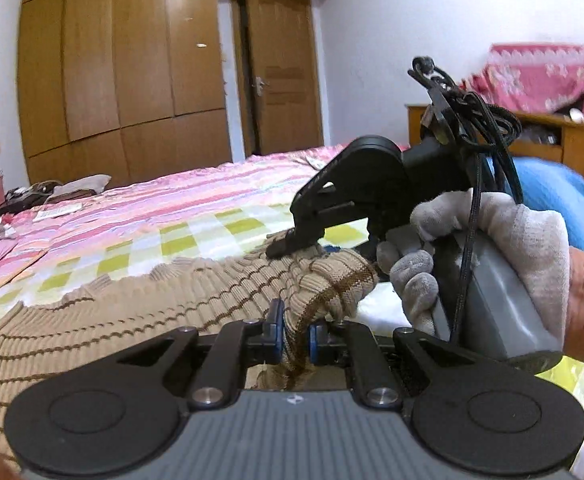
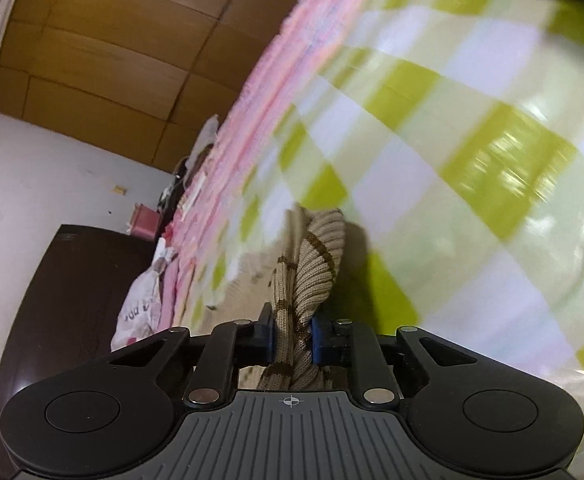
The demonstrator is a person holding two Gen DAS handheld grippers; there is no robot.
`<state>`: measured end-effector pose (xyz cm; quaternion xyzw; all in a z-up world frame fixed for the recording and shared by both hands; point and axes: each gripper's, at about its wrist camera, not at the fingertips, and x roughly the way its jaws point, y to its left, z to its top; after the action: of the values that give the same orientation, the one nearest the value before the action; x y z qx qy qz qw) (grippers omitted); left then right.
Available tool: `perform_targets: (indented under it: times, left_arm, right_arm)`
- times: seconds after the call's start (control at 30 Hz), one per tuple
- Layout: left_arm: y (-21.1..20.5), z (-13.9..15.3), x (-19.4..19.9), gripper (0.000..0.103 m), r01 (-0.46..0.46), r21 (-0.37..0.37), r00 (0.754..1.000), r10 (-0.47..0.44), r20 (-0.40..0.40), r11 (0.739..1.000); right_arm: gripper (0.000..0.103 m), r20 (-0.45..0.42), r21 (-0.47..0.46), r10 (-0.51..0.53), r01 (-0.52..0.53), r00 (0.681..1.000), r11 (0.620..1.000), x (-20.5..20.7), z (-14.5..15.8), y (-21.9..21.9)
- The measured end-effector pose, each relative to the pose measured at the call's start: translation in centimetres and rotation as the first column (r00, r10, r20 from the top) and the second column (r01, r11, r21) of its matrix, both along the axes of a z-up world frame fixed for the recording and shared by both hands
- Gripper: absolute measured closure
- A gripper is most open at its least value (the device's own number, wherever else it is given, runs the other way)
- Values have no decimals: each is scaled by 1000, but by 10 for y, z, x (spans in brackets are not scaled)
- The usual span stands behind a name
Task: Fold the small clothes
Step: 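Lift the held edge and fold it over the sweater with both grippers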
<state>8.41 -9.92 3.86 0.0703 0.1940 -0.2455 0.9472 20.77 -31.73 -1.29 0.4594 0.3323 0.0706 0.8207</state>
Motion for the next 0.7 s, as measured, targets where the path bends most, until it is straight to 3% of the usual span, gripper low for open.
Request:
perform_targets:
  times: [0.13, 0.47, 0.7]
  left_arm:
    - [25, 14, 2, 84, -47, -78, 999, 47, -6, 996]
    - [112, 33, 9, 85, -200, -195, 979, 201, -17, 960]
    - [173, 20, 11, 85, -318, -205, 948, 310, -74, 926]
  right_arm:
    - [86, 54, -120, 39, -33, 998, 992, 7, 33, 27]
    - [87, 106, -277, 167, -132, 980, 952, 38, 81, 123]
    - [87, 75, -418, 312, -254, 947, 872, 59, 84, 216]
